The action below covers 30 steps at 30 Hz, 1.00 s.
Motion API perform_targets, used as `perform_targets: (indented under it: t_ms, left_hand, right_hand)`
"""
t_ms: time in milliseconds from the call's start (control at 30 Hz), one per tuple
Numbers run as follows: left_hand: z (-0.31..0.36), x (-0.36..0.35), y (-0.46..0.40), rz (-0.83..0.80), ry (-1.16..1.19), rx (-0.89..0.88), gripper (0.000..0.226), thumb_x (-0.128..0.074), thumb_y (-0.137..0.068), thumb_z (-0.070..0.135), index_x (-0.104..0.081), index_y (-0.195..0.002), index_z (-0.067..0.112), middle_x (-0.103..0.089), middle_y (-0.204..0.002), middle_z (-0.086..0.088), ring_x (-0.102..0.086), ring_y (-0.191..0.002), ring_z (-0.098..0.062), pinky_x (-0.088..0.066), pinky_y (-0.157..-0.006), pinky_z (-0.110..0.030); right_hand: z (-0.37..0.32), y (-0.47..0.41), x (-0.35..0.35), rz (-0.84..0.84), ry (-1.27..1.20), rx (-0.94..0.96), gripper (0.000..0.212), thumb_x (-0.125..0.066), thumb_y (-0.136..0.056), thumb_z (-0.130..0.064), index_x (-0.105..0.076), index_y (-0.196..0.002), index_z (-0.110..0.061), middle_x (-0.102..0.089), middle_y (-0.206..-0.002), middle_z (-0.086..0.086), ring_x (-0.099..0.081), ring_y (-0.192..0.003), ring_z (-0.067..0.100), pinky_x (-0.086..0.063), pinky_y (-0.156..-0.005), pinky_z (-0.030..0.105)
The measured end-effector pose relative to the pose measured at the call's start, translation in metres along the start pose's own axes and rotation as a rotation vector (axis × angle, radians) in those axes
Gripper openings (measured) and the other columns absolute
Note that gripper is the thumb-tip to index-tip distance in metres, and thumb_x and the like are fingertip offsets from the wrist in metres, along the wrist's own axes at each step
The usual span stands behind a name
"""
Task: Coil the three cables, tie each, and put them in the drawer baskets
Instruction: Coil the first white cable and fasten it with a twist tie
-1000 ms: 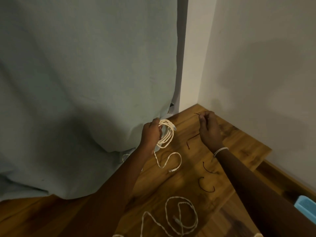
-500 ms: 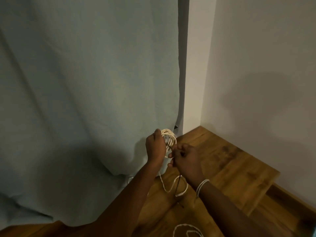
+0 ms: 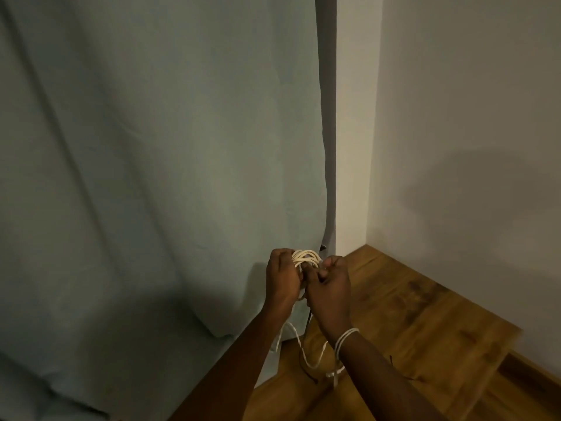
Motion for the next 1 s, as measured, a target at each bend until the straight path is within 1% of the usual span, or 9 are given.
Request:
perform_targets:
  t_ms: [167,300,400,467,567,633,767,900,1000]
  left_hand:
    - [0.013,0.001,-0.001,-0.059,-0.006,-0.023,0.023,-0.040,-0.100,0.010,-0.060,-0.111,0.003,-0.061,-0.090,0.001,-0.059,-0.075,-0.008,-0.048,-0.053,-0.010]
    - [0.017,-0.002,0.001,-0.135,0.030,-0.025,0.019,-0.044,-0.098,0.012,-0.059,-0.097,0.001,-0.061,-0.079,-0.004,-0.058,-0.067,-0.012,-0.048,-0.062,-0.026]
    - [0.023,-0.003,-0.002,-0.159,0.003,-0.061,0.014,-0.045,-0.096,0.009,-0.057,-0.094,0.002,-0.059,-0.076,-0.002,-0.057,-0.064,-0.010,-0.048,-0.062,-0.026]
    - [0.025,-0.002,-0.004,-0.163,-0.044,-0.094,0.012,-0.046,-0.096,0.007,-0.057,-0.094,0.002,-0.057,-0.075,0.001,-0.056,-0.062,-0.005,-0.048,-0.058,-0.020]
    - [0.024,0.009,-0.012,-0.038,-0.104,-0.109,0.015,-0.047,-0.097,0.012,-0.057,-0.089,0.005,-0.059,-0.080,-0.007,-0.058,-0.066,-0.013,-0.048,-0.055,-0.023]
    - [0.027,0.021,-0.017,0.062,-0.152,-0.129,0.017,-0.044,-0.099,0.016,-0.057,-0.093,0.007,-0.061,-0.084,-0.010,-0.057,-0.068,-0.016,-0.047,-0.056,-0.026]
    - [0.042,0.039,-0.021,0.156,-0.280,-0.225,0.014,-0.042,-0.101,0.013,-0.051,-0.098,0.003,-0.053,-0.079,0.001,-0.051,-0.066,-0.004,-0.042,-0.048,-0.007]
    - [0.045,0.040,-0.019,0.159,-0.359,-0.303,0.012,-0.043,-0.100,0.008,-0.047,-0.090,0.004,-0.049,-0.072,0.001,-0.047,-0.062,-0.002,-0.040,-0.051,-0.007]
    - [0.040,0.030,-0.019,0.110,-0.385,-0.358,0.012,-0.045,-0.099,0.008,-0.048,-0.088,0.005,-0.051,-0.072,0.001,-0.048,-0.061,-0.002,-0.038,-0.050,-0.015]
  right_hand:
    - [-0.008,0.001,-0.003,0.010,-0.057,0.045,0.020,-0.064,-0.094,-0.009,-0.049,-0.107,-0.007,-0.066,-0.078,0.013,-0.064,-0.059,0.016,-0.047,-0.046,0.013]
    - [-0.013,0.000,-0.006,-0.017,-0.086,0.061,0.019,-0.063,-0.094,-0.008,-0.050,-0.107,-0.007,-0.067,-0.079,0.006,-0.064,-0.056,0.008,-0.047,-0.045,0.014]
    - [-0.015,-0.003,-0.009,-0.075,-0.080,0.060,0.017,-0.062,-0.094,-0.007,-0.049,-0.105,-0.008,-0.065,-0.074,0.005,-0.061,-0.048,0.003,-0.045,-0.042,0.014]
    - [-0.014,-0.006,-0.010,-0.119,-0.071,0.047,0.017,-0.062,-0.094,-0.009,-0.048,-0.103,-0.008,-0.063,-0.073,0.011,-0.057,-0.046,0.004,-0.045,-0.041,0.017]
    - [-0.013,-0.006,-0.017,-0.264,-0.097,-0.015,0.019,-0.063,-0.095,-0.011,-0.047,-0.106,-0.009,-0.063,-0.073,0.015,-0.056,-0.049,0.012,-0.045,-0.042,0.023]
    - [-0.016,0.004,-0.023,-0.409,-0.132,-0.089,0.019,-0.062,-0.094,-0.007,-0.050,-0.108,-0.010,-0.067,-0.083,0.016,-0.058,-0.052,0.015,-0.048,-0.046,0.026]
    - [-0.042,0.027,-0.016,-0.666,-0.179,-0.125,0.014,-0.063,-0.092,0.000,-0.068,-0.106,-0.003,-0.069,-0.079,0.011,-0.063,-0.059,0.015,-0.055,-0.059,0.025]
    - [-0.084,0.030,0.003,-0.753,-0.392,-0.031,0.023,-0.052,-0.094,0.006,-0.075,-0.096,0.002,-0.073,-0.105,0.020,-0.072,-0.088,0.029,-0.059,-0.078,0.031]
    - [-0.107,0.021,0.012,-0.760,-0.458,0.066,0.021,-0.059,-0.090,0.002,-0.078,-0.096,-0.002,-0.073,-0.108,0.023,-0.071,-0.102,0.033,-0.058,-0.089,0.036]
Point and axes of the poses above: each hand's wrist, its own y-axis away from the middle knuckle, its own x-axis out of the back of the hand, z = x × y, the point moved 10 cm from there along -y, towards the middle knuckle
